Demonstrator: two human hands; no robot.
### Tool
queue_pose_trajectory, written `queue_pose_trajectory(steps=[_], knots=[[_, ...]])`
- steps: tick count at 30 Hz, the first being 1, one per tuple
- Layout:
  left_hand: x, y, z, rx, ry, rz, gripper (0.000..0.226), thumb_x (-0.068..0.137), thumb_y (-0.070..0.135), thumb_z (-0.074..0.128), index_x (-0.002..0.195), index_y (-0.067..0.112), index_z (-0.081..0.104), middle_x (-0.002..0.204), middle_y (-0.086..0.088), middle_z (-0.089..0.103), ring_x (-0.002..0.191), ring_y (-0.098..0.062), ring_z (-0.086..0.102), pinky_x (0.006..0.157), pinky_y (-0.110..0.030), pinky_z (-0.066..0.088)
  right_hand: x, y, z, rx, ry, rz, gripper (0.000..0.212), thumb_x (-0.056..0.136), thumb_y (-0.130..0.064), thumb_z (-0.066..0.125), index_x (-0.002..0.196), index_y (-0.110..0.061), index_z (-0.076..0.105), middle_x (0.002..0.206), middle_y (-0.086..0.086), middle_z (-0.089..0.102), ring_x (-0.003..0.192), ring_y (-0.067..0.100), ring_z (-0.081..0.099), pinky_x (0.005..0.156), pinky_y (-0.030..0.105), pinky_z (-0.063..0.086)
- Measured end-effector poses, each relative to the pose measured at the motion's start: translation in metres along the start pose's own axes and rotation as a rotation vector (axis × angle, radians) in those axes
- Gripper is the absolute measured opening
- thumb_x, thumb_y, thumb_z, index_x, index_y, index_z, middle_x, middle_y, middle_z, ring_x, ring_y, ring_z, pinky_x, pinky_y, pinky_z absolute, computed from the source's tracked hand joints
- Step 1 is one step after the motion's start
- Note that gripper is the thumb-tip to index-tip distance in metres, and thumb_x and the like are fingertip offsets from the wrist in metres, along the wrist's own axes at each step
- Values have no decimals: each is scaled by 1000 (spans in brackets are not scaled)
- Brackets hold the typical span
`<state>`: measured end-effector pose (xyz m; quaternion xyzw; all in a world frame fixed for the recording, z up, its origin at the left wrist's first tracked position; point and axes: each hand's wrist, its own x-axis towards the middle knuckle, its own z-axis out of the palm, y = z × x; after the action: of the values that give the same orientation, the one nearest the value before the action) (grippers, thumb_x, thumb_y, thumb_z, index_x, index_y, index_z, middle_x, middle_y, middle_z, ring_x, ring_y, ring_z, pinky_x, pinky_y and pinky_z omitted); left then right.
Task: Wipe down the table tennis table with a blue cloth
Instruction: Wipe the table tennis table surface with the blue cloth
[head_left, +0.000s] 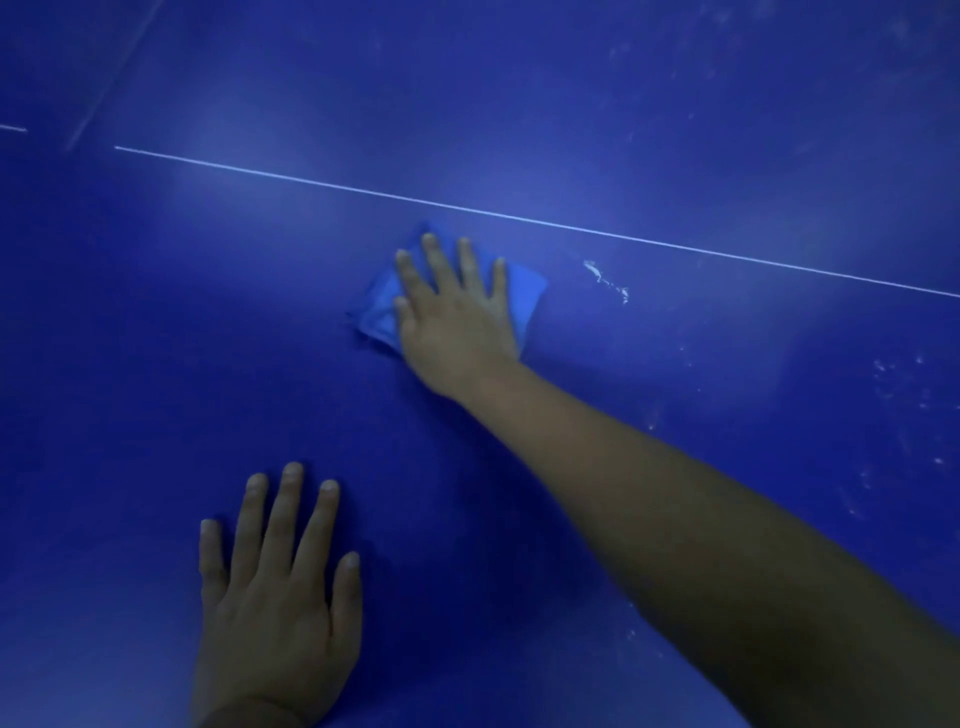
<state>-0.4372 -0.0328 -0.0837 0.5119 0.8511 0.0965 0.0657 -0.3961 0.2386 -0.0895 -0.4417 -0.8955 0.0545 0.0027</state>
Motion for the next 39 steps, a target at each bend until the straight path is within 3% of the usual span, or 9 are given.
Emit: queue_pose_trajectory(steps=[5, 10, 13, 16, 22, 29, 32, 36, 39], knots=[[1, -1, 4, 38, 12, 8, 64, 89, 44, 36, 147, 17, 41, 159, -7, 32, 149, -30, 21, 120, -53, 4, 22, 42, -6, -43, -34, 17, 55, 105, -46, 22, 158, -32, 19, 167, -4, 11, 153, 29, 9, 118, 60, 6], [0, -2, 4, 35, 22, 3, 64, 88, 44, 37, 145, 15, 43, 158, -9, 33, 148, -32, 23, 120, -55, 5, -7, 222, -31, -8, 79, 695, 55, 106, -42, 24, 158, -28, 21, 167, 4, 13, 152, 37, 11, 117, 65, 9], [1, -2, 3, 40, -13, 9, 64, 89, 44, 36, 146, 15, 43, 159, -8, 32, 149, -31, 21, 119, -54, 3, -14, 245, -39, 118, 89, 1020, 58, 103, -45, 21, 158, -26, 19, 167, 3, 9, 153, 37, 4, 116, 66, 2], [0, -3, 2, 21, -11, 9, 64, 90, 45, 36, 147, 15, 42, 160, -7, 30, 149, -31, 20, 120, -52, 2, 0, 183, -30, 101, 109, 873, 57, 104, -44, 21, 159, -25, 19, 167, 5, 11, 153, 36, 5, 118, 66, 4], [0, -1, 2, 56, -35, -23, 64, 91, 46, 34, 147, 17, 43, 160, -6, 29, 151, -28, 17, 121, -48, -2, -4, 97, -11, -33, -61, -8, 61, 100, -49, 15, 158, -30, 21, 167, -2, 14, 153, 30, 11, 118, 60, 9], [2, 1, 1, 20, -23, -2, 65, 89, 45, 36, 146, 15, 45, 159, -8, 32, 149, -30, 21, 120, -50, 1, -29, 265, -42, 119, 115, 1033, 59, 103, -46, 18, 159, -26, 17, 168, 3, 8, 153, 35, 5, 117, 64, 4], [2, 0, -2, 43, -71, -32, 66, 90, 46, 33, 147, 16, 44, 160, -6, 29, 150, -28, 16, 120, -47, -2, -23, 203, -32, 109, 117, 849, 58, 104, -45, 21, 159, -26, 18, 167, 4, 10, 153, 35, 6, 117, 65, 5], [3, 2, -3, 54, -88, -39, 66, 90, 47, 32, 147, 15, 46, 159, -7, 30, 149, -28, 17, 119, -46, -1, -55, 88, -1, -14, 31, 145, 61, 100, -51, 17, 157, -31, 26, 166, -3, 19, 153, 30, 14, 118, 61, 7], [2, 2, -4, 41, -94, -44, 66, 90, 47, 31, 147, 16, 45, 160, -7, 30, 150, -28, 17, 119, -46, -1, -47, 138, -11, -51, 16, 207, 58, 102, -50, 20, 157, -33, 22, 167, -4, 16, 153, 29, 13, 118, 61, 9]])
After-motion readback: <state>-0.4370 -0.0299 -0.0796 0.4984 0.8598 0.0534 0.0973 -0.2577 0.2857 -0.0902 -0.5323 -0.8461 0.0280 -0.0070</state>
